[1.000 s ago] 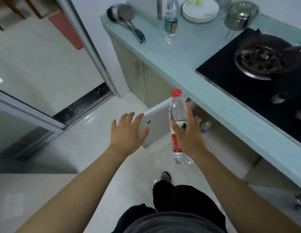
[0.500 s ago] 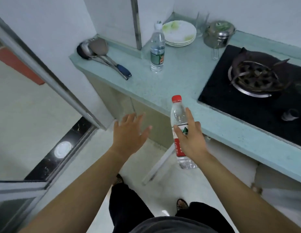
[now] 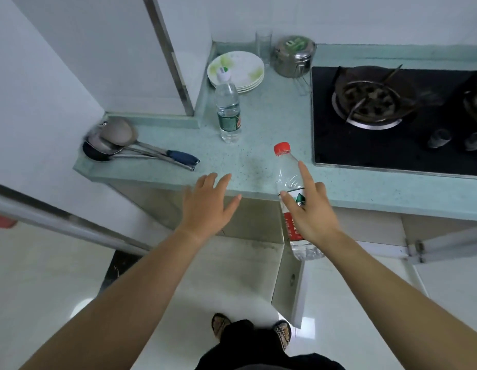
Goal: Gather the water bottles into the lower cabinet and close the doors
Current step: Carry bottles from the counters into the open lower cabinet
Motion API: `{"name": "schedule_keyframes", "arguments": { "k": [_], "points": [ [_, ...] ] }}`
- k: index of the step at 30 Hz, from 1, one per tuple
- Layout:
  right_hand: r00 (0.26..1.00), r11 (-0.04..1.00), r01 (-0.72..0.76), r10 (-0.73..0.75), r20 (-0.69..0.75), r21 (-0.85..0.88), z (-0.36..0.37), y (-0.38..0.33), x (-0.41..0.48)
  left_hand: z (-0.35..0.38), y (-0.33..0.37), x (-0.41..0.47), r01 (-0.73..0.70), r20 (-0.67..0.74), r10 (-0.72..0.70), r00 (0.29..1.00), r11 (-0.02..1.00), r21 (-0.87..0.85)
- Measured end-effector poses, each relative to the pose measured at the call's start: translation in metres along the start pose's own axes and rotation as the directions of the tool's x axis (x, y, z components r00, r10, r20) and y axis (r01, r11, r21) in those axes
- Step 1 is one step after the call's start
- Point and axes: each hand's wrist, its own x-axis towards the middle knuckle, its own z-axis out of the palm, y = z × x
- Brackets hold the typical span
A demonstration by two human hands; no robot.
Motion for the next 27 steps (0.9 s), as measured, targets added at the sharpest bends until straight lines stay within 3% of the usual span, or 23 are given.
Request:
{"name": "schedule_keyframes", "arguments": {
  "k": [8, 15, 20, 27],
  "points": [
    [0.999, 0.999, -0.032, 0.032, -0.037, -0.010, 0.012, -0.007, 0.041, -0.011, -0.030, 0.057, -0.001, -0.047, 0.001, 0.999, 1.000, -0.002],
    [0.984, 0.987, -0.146, 0.138, -0.108, -0.062, 0.035, -0.021, 0.092, -0.003, -0.066, 0.162, -0.011, -0.046, 0.004, 0.999, 0.989, -0.147],
    [0.963, 0.972, -0.225, 0.213, -0.167, -0.062, 0.055, -0.030, 0.127, 0.000, -0.077, 0.217, -0.160, -0.111, 0.137, 0.984, 0.960, -0.231],
    [0.918, 0.949, -0.314, 0.307, -0.253, 0.015, 0.065, -0.029, 0.142, 0.015, -0.061, 0.267, -0.194, -0.089, 0.175, 0.981, 0.797, -0.572]
  ]
}}
